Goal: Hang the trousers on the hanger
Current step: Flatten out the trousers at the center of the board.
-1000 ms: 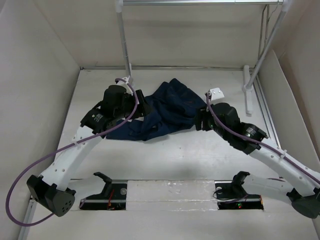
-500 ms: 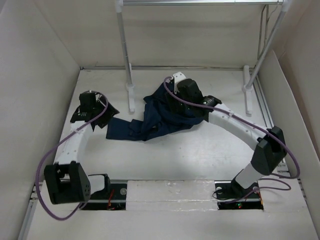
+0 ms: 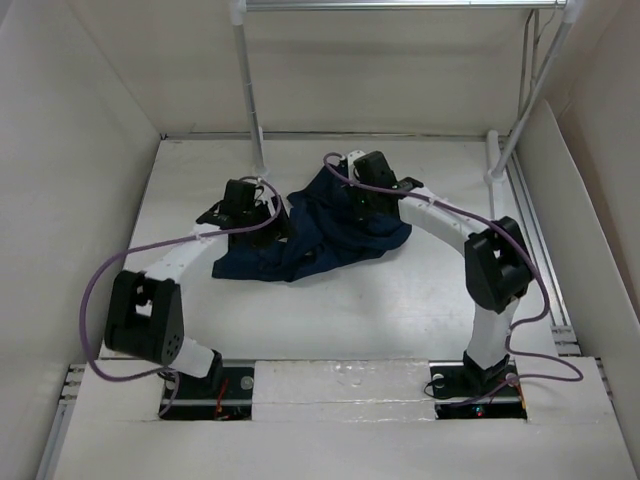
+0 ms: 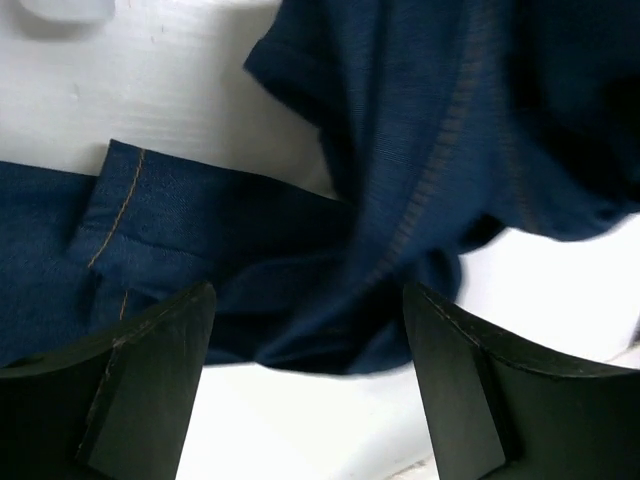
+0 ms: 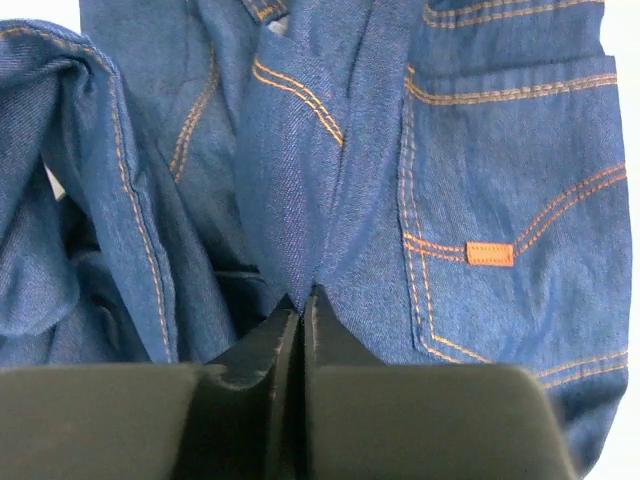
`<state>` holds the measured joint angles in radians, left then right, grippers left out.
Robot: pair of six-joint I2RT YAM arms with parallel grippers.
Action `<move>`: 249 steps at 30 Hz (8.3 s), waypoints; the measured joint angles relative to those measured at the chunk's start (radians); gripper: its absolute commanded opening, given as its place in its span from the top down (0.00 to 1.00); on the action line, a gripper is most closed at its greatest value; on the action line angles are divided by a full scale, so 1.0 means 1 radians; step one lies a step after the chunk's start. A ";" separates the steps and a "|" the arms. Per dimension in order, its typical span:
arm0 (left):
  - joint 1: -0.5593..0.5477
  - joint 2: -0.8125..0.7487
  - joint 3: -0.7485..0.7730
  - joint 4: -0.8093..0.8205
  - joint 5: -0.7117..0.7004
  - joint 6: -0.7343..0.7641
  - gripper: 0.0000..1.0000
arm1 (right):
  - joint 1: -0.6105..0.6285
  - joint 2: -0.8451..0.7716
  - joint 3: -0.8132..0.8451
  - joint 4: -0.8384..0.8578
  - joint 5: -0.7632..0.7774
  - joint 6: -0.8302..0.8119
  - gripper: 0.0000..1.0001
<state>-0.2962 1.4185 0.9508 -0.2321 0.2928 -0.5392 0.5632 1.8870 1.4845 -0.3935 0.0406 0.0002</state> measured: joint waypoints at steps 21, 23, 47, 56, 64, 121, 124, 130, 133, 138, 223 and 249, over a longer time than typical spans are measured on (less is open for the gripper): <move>0.000 -0.151 0.123 -0.185 -0.254 0.049 1.00 | -0.106 -1.154 -0.710 -0.331 0.211 0.543 0.84; 0.006 -0.225 0.104 -0.213 -0.274 0.041 1.00 | -0.106 -1.136 -0.710 -0.369 0.211 0.559 0.31; -0.031 -0.334 -0.108 -0.447 -0.229 -0.013 0.21 | -0.040 0.139 0.118 -0.113 0.141 0.118 0.06; 0.157 -0.213 0.124 -0.349 -0.325 0.002 0.12 | -0.060 0.267 0.192 -0.104 0.109 0.204 0.48; 0.305 0.213 0.146 -0.254 -0.338 0.019 0.15 | -0.064 0.150 0.065 -0.051 0.159 0.206 0.86; 0.586 0.259 0.798 -0.426 -0.238 -0.083 0.90 | -0.596 -0.848 -0.559 -0.141 0.148 0.186 1.00; 0.598 0.504 1.052 -0.407 -0.156 -0.101 0.31 | -0.657 -0.664 -0.502 -0.042 0.086 0.200 1.00; 0.601 0.550 0.882 -0.347 -0.152 -0.079 0.21 | -0.664 -0.551 -0.435 0.072 0.014 0.226 1.00; 0.624 0.415 0.578 -0.298 -0.132 -0.068 0.33 | -0.650 -0.592 -0.439 0.098 -0.004 0.237 1.00; 0.719 0.320 0.334 -0.238 -0.074 -0.073 0.31 | -0.604 -0.673 -0.491 0.138 -0.008 0.240 1.00; 0.822 0.068 -0.037 -0.124 -0.114 -0.121 0.40 | -0.417 -0.887 -0.488 -0.086 0.117 0.133 1.00; 0.807 -0.267 -0.304 -0.062 -0.110 -0.380 0.42 | -0.349 -0.931 -0.531 -0.065 0.007 0.108 1.00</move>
<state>0.5106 1.1515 0.6468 -0.2939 0.1829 -0.9188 0.2138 0.9558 0.9539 -0.4587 0.0475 0.1081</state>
